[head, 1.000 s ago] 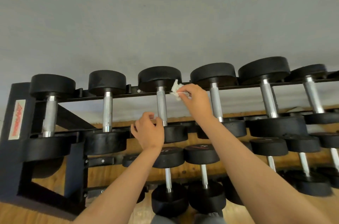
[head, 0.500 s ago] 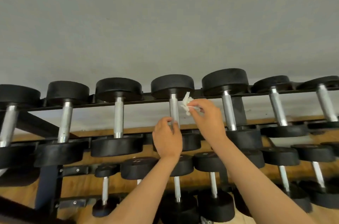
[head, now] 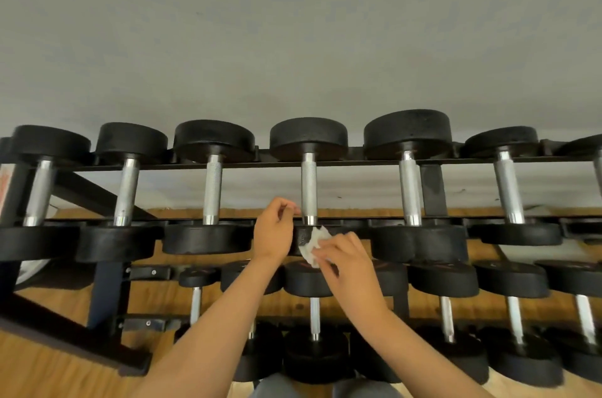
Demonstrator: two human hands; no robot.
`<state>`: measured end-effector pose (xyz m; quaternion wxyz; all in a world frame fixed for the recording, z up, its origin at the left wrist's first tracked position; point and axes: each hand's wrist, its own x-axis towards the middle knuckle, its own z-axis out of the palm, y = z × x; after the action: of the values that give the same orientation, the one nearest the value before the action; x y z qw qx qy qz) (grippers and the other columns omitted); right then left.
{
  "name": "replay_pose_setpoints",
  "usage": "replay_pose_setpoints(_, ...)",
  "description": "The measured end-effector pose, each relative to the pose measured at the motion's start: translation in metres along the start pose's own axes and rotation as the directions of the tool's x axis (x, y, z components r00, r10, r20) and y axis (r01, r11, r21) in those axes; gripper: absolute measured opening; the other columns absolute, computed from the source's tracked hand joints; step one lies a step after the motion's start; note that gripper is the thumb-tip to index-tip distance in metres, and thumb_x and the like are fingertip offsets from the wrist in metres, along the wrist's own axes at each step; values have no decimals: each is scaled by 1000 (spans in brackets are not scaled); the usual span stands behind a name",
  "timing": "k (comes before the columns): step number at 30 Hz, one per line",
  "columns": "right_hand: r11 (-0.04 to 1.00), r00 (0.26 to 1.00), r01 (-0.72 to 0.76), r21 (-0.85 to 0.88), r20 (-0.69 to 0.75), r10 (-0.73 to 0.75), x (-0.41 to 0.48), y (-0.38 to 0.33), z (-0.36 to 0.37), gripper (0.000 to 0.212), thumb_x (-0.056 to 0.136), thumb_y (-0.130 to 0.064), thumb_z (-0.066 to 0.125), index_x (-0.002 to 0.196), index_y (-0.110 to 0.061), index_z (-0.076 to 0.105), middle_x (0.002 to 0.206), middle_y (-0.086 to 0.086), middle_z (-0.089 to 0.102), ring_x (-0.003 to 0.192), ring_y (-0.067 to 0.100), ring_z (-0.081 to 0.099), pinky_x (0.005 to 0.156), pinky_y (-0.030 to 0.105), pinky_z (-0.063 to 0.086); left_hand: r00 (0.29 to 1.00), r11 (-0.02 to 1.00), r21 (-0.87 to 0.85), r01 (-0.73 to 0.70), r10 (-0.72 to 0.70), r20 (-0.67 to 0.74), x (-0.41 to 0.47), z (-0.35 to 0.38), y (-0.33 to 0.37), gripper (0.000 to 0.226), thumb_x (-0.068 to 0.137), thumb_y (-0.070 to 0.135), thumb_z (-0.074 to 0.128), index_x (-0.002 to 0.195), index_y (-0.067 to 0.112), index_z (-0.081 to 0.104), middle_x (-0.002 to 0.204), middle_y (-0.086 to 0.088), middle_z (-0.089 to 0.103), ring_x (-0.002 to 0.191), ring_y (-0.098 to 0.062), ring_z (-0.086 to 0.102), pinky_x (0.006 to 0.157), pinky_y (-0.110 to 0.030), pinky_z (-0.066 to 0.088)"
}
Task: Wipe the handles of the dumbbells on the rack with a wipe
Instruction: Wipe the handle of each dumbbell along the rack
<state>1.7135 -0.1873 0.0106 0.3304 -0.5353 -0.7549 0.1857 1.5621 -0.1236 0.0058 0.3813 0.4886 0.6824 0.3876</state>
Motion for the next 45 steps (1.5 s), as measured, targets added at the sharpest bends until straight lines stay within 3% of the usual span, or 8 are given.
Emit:
replay_pose_setpoints(4, 997, 999, -46, 60, -8, 46, 17, -6, -1, 20, 72, 1, 79, 87, -11, 73, 90, 0, 62, 92, 8, 46, 85, 13, 39, 996, 997, -78, 8, -14, -85, 1, 7, -5, 25, 100, 8, 41, 84, 13, 61, 85, 1, 63, 88, -15, 60, 85, -28, 48)
replay_pose_setpoints(9, 990, 990, -131, 53, -42, 133, 36, -16, 3, 19, 75, -1, 78, 89, -12, 73, 92, -1, 62, 94, 6, 46, 84, 6, 37, 998, 997, -82, -11, 5, -70, 2, 6, -7, 27, 99, 7, 42, 80, 18, 58, 81, 1, 62, 83, -16, 59, 80, -30, 49)
replay_pose_setpoints(13, 985, 986, -162, 53, -22, 164, 11, -24, 6, 25, 69, 4, 80, 87, -11, 73, 89, 1, 61, 91, 8, 48, 89, 6, 36, 997, 995, -100, 17, -24, -67, 2, 5, -5, 28, 98, 6, 42, 78, 17, 59, 80, 2, 63, 82, -14, 59, 76, -27, 46)
replay_pose_setpoints(19, 966, 974, -221, 137, -14, 225, 40, -27, 9, 8, 85, -8, 68, 91, -10, 72, 95, 2, 55, 89, 14, 52, 78, 23, 42, 999, 997, -78, 26, -28, -22, 2, 2, -3, 28, 98, 8, 41, 78, 17, 59, 78, 4, 60, 75, -13, 56, 70, -27, 45)
replay_pose_setpoints(23, 976, 979, -203, 83, -14, 205, 17, -28, 13, 16, 79, -3, 75, 92, -11, 70, 93, -2, 54, 89, 13, 53, 81, 22, 48, 999, 996, -80, 31, -32, -9, 2, 2, -4, 26, 98, 9, 41, 81, 13, 61, 80, 1, 62, 79, -12, 58, 73, -25, 46)
replay_pose_setpoints(31, 981, 983, -181, 72, -18, 183, 37, -28, 15, 14, 80, -2, 75, 92, -7, 70, 95, 2, 55, 88, 12, 52, 82, 19, 44, 999, 997, -70, 34, -33, 9, 4, 1, -4, 27, 98, 9, 43, 78, 14, 60, 77, 2, 60, 75, -15, 57, 69, -29, 48)
replay_pose_setpoints(37, 978, 979, -200, 56, -15, 201, 13, -29, 15, 17, 78, -2, 76, 91, -9, 69, 98, 3, 57, 94, 16, 55, 86, 23, 48, 999, 997, -65, 37, -36, 9, 4, 2, -5, 27, 99, 10, 41, 80, 14, 60, 80, 2, 61, 79, -11, 58, 69, -21, 44)
replay_pose_setpoints(45, 963, 969, -245, 111, -16, 248, 22, -27, 12, 15, 81, -3, 73, 93, -12, 70, 101, -5, 54, 100, 9, 51, 88, 4, 39, 1000, 998, -55, 27, -26, 8, 5, 2, -8, 27, 100, 12, 41, 81, 14, 60, 81, 2, 61, 80, -14, 58, 73, -25, 48)
